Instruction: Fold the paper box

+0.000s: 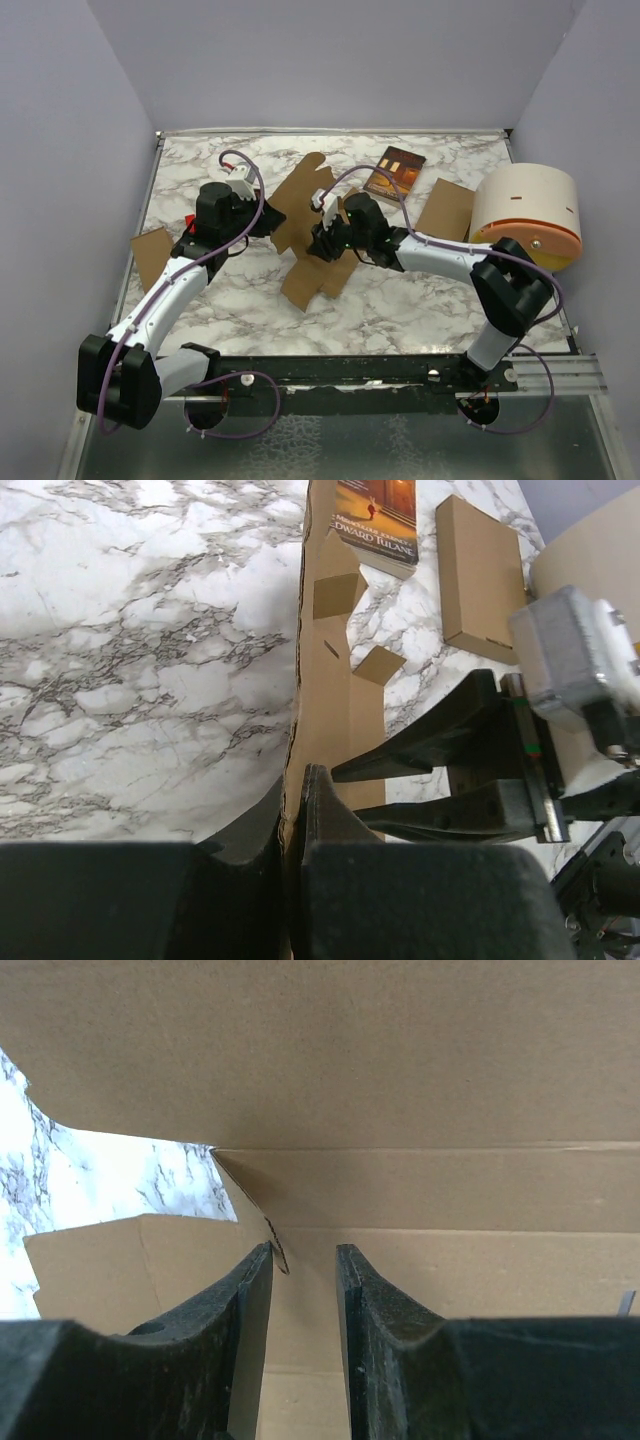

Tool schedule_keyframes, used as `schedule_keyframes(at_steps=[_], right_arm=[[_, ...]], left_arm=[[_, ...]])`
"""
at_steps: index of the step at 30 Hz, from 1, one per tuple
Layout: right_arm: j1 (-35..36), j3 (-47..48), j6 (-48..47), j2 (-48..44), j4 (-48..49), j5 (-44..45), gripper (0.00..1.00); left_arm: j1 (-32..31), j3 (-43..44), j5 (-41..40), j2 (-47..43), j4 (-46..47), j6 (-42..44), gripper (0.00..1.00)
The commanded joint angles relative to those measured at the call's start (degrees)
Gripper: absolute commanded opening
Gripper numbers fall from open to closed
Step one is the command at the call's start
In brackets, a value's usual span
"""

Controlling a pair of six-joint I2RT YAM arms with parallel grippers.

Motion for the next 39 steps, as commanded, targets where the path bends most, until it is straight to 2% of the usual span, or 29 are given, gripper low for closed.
schedule_keyframes(at_steps=[1, 8, 12, 15, 19, 21, 27, 32, 39], right_arm=[[0.1, 1.9, 1.7, 2.4, -0.3, -1.9, 0.31], [0.0, 2.7, 2.1, 3.1, -1.4, -0.5, 0.31], [-1.9, 2.6, 1.8, 1.4, -1.6, -3.9, 0.33], [-5.2, 2.5, -0.2, -0.3, -2.5, -12.0, 0.36], [-11.2, 2.4, -5.7, -2.6, -5.1, -29.9, 0.42], [-14.6, 2.2, -8.9, -3.9, -6.9, -37.9, 0.48], [-23.8, 1.5, -9.2, -4.8, -7.1, -48.3, 0.66], [-30.9, 0.3, -7.1, -7.8, -5.9, -51.8, 0.72], [-35.9, -6.3, 3.6, -12.9, 7.2, -51.1, 0.79]], left_arm=[[-0.5, -0.2, 5.4, 0.4, 3.1, 0.8, 0.00], [-0.7, 0.0, 7.2, 1.8, 2.6, 2.7, 0.00], [-0.7, 0.5, 5.8, 2.2, 1.8, 6.5, 0.00], [-0.7, 1.7, 3.3, 3.1, 0.3, 10.5, 0.00], [-0.7, 4.4, 2.0, 4.6, -2.2, 14.6, 0.00], [-0.7, 6.2, 2.1, 5.2, -3.3, 16.9, 0.00], [-0.6, 10.1, 5.2, 5.0, -4.3, 24.5, 0.00], [0.6, 10.3, 7.3, 3.6, -1.7, 20.4, 0.00], [2.3, 2.2, 11.5, -2.6, 15.6, 7.1, 0.00]])
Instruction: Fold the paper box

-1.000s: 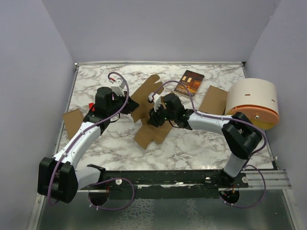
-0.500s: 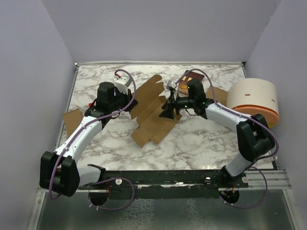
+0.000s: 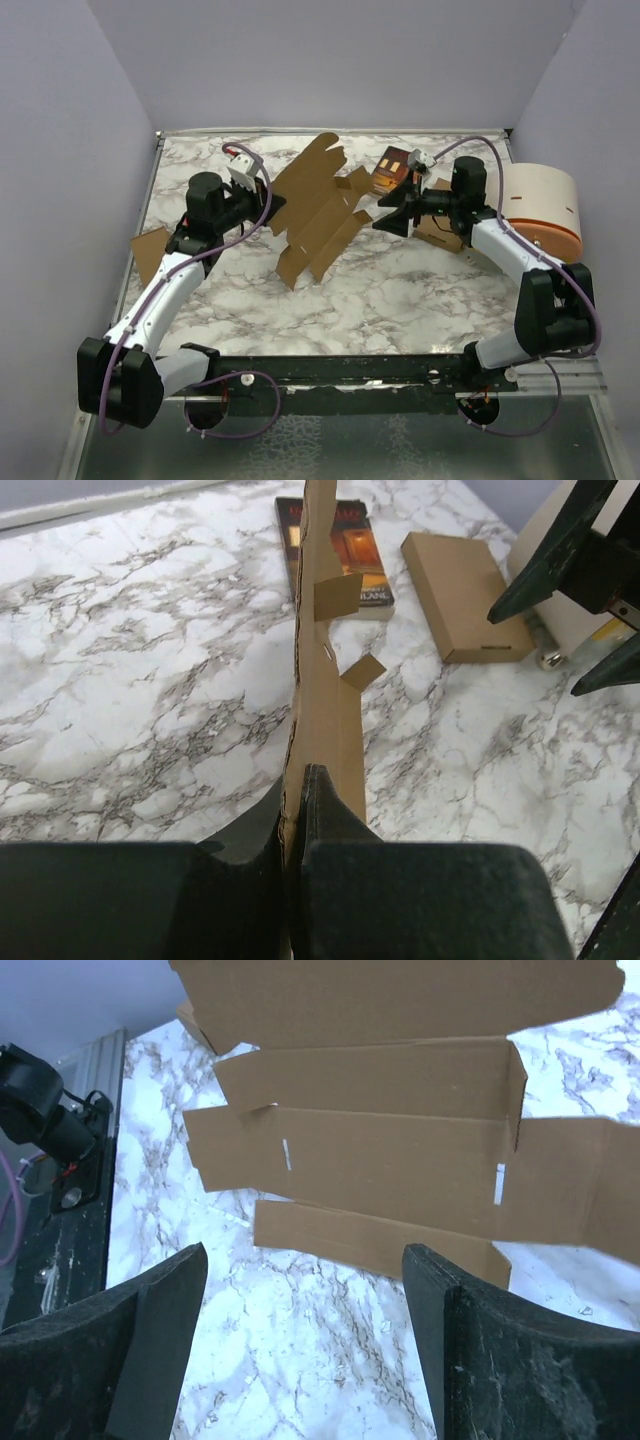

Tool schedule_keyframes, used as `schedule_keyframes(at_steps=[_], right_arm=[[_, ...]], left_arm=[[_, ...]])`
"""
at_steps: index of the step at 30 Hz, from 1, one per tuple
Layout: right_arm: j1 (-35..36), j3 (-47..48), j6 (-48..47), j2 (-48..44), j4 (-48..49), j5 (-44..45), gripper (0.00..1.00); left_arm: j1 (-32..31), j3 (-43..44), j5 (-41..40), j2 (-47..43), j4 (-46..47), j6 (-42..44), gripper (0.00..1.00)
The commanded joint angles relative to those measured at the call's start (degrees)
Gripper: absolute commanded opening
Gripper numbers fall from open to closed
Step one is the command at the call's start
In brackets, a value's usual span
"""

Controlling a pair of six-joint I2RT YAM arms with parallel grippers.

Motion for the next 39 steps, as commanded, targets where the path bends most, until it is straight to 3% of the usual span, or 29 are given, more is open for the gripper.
schedule_keyframes(at_steps=[1, 7, 10, 15, 20, 33, 39], right_arm=[[-2.6, -3.1, 8.9, -2.0, 10.1, -3.4, 0.80], [-4.8, -3.5, 12.5, 0.8, 10.3, -2.6, 0.78], [-4.6, -5.5, 18.1, 2.7, 15.1, -2.2, 0.73], [-1.8, -5.2, 18.9, 5.7, 14.1, 2.8, 0.34], [2.1, -3.1, 17.1, 8.3, 10.3, 8.5, 0.19], [9.4, 1.5, 17.3, 11.7, 6.7, 18.6, 0.17], [10.2, 1.8, 16.9, 12.2, 6.4, 19.0, 0.17]], left_arm=[[0.7, -4.2, 4.3, -5.4, 14.2, -9.7, 0.00], [0.8, -7.6, 1.1, -9.0, 19.0, -14.5, 0.00], [0.8, -9.6, 0.4, -9.7, 22.0, -17.1, 0.00], [0.8, -12.9, 3.3, -7.8, 30.6, -26.3, 0.00], [0.8, -15.0, 5.6, -4.0, 36.6, -34.1, 0.00], [-0.9, -19.0, 5.3, 1.9, 43.4, -42.4, 0.00], [-3.3, -19.7, 5.1, 5.3, 47.9, -46.1, 0.00]])
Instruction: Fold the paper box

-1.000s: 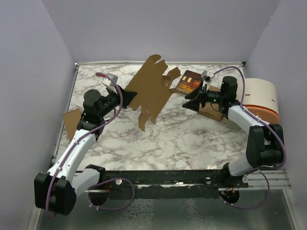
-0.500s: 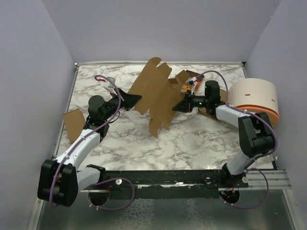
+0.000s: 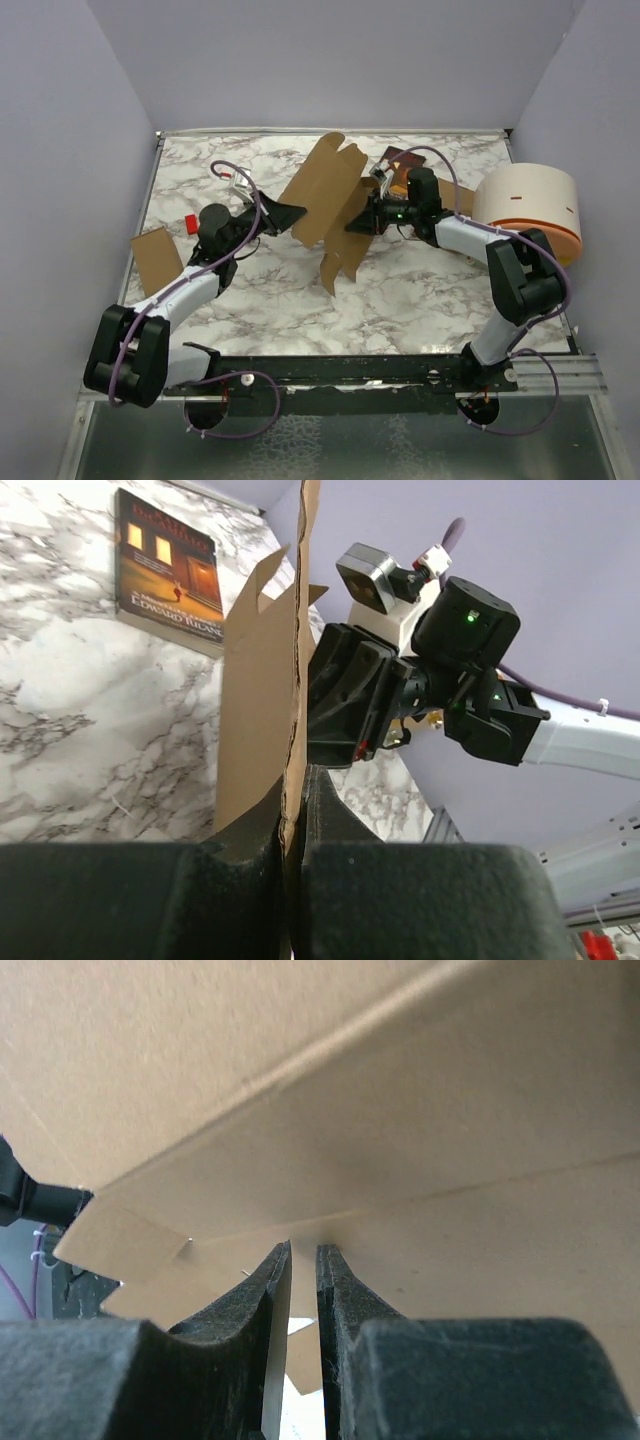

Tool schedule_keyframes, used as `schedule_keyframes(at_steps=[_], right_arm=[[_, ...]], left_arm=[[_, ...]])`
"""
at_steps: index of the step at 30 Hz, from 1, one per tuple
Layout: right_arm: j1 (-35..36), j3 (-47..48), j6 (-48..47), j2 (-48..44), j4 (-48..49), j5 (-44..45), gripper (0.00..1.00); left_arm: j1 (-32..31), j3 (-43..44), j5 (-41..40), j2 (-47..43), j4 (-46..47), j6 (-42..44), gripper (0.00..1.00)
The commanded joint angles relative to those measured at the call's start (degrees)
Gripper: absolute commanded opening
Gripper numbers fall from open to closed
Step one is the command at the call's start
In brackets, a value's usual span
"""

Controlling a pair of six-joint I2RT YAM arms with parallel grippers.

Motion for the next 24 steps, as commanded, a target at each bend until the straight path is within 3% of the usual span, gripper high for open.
schedule_keyframes(at_steps=[1, 18, 24], right_arm=[[0.6, 1.5, -0.3, 0.5, -0.6, 2.8, 0.17], [0.6, 0.8, -0.9, -2.0, 0.2, 1.1, 0.17], [0.6, -3.2, 5.1, -1.8, 7.5, 0.0, 0.18]], left_arm=[[-2.0, -0.5, 1.1, 2.2, 6.9, -4.0, 0.00], [-6.1, -1.3, -0.2, 11.2, 13.2, -14.4, 0.00], [-6.1, -4.2, -1.5, 14.2, 21.1, -21.5, 0.00]])
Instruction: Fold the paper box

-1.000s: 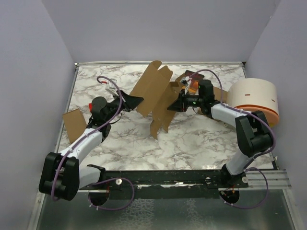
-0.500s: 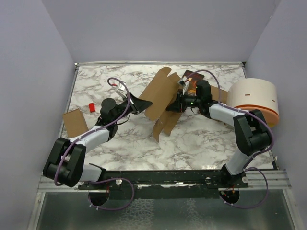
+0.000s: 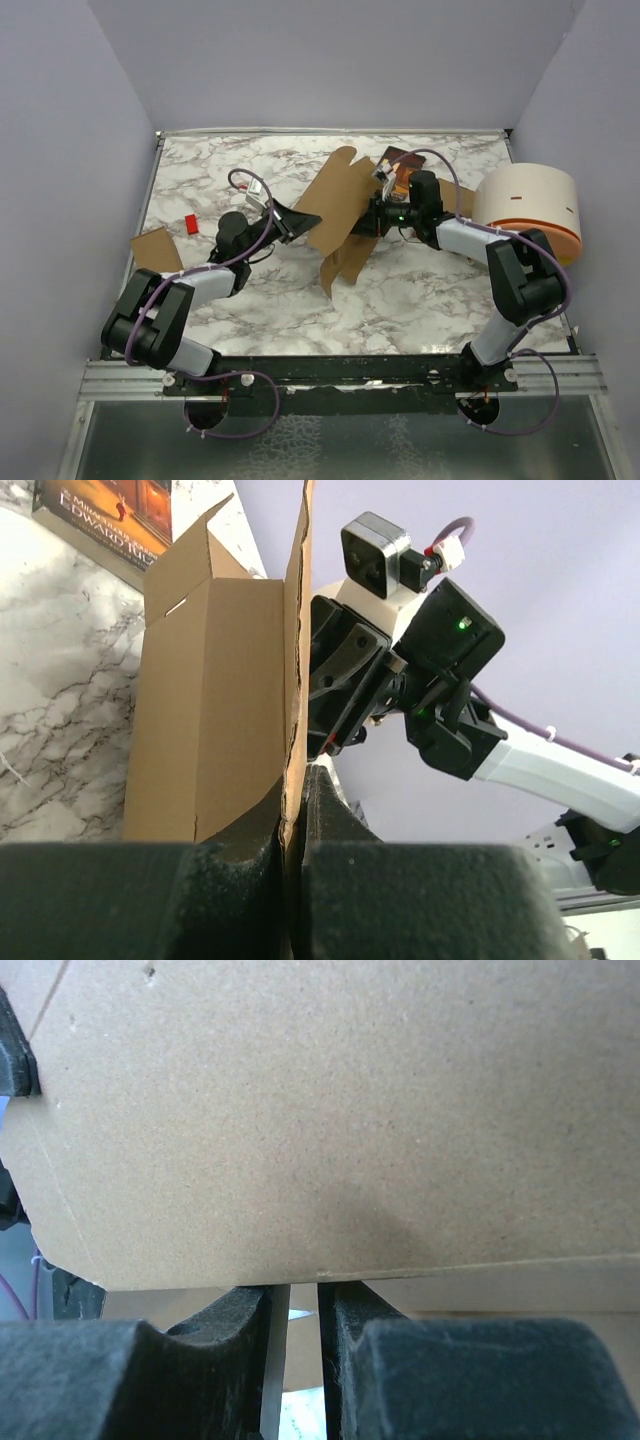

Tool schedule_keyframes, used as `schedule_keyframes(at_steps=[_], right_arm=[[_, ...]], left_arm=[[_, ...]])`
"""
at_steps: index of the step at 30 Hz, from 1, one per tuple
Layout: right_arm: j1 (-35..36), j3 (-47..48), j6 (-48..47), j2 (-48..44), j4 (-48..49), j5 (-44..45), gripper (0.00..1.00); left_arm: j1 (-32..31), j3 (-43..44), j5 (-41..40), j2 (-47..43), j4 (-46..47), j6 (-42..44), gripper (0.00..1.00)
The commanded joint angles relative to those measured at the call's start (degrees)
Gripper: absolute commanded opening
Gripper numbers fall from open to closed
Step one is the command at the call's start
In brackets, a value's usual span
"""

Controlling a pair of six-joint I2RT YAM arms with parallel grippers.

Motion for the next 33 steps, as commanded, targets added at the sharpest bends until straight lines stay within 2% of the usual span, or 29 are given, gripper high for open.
schedule_keyframes(at_steps=[1, 4, 11, 15, 21, 33], right_arm=[[0.3, -3.1, 5.6, -1.6, 8.9, -0.9, 0.18], [0.3, -4.8, 8.3, -1.4, 12.0, -0.8, 0.19], [0.1, -8.9, 14.5, -1.4, 18.1, 1.8, 0.19], [-0.4, -11.2, 18.6, -1.1, 20.5, 7.2, 0.20], [-1.4, -14.7, 23.2, -1.0, 28.1, 6.9, 0.20], [-3.7, -14.2, 22.2, -1.9, 25.8, 9.3, 0.19]], left_arm=[[-0.9, -2.6, -0.4, 2.8, 9.0, -7.3, 0.00], [-0.9, -4.0, -1.3, 3.8, 12.7, -9.5, 0.00], [-0.9, -5.1, -3.3, 3.6, 11.1, -8.2, 0.00], [-0.8, -6.0, -4.7, 3.3, 11.4, -8.4, 0.00], [-0.8, -6.5, -6.1, 2.4, 11.3, -8.6, 0.00], [-0.8, -4.8, -1.5, 5.2, 14.9, -10.9, 0.00]])
